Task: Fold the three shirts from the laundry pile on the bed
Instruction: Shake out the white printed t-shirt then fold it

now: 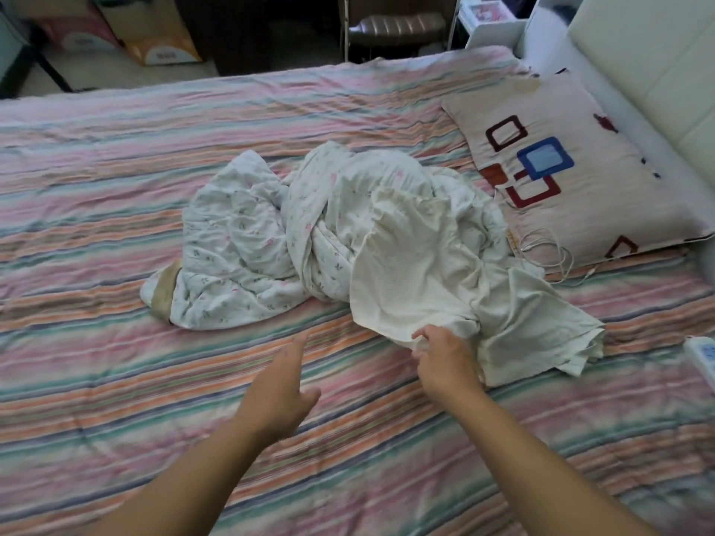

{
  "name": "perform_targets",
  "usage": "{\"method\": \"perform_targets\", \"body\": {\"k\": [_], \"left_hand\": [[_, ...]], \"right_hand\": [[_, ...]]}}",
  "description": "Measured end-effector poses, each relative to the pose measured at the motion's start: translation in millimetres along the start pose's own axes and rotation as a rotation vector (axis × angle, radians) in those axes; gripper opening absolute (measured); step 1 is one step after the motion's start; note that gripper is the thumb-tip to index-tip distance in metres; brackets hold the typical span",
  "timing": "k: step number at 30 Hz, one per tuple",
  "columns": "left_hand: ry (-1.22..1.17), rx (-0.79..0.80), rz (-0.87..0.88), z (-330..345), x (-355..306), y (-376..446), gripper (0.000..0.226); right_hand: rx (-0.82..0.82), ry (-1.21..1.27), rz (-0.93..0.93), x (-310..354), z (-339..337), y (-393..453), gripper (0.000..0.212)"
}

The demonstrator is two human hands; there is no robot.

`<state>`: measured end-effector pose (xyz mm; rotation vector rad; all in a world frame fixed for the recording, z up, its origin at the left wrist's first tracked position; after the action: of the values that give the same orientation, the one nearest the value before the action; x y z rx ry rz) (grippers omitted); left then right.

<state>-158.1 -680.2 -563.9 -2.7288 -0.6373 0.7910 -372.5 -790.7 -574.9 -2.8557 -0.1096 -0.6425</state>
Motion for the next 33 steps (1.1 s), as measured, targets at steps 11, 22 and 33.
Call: {"method": "perform_targets", "body": {"k": [11, 22, 33], "left_hand": [[-0.013, -0.16, 0.277, -88.6, -103.9, -36.2, 0.101], [-0.132, -0.207, 0.303, -205.0, -109.1, -78.9, 0.027], [-0.505, -0.288, 0.285, -417.6, -6.6, -150.0, 0.018]], "right_hand": [[-0.022, 0.159, -0.357, 109.6, -198.7, -75.3, 0.016], [-0.174, 0.315, -0.432, 210.4, -338.3, -145.7, 0.014], [-0.294, 0.206, -0.496, 287.3, -407.0, -192.9, 0.013]]}}
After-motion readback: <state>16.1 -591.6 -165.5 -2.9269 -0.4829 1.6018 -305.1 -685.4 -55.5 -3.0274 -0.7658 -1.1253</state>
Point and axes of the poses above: each hand's wrist, its own y-axis towards the middle knuckle, its own z-axis out of the palm, x = y × z, the point moved 4 cm from there along y, towards the middle knuckle, and after that the axes turned 12 degrees about -x, right-handed, at the moved point
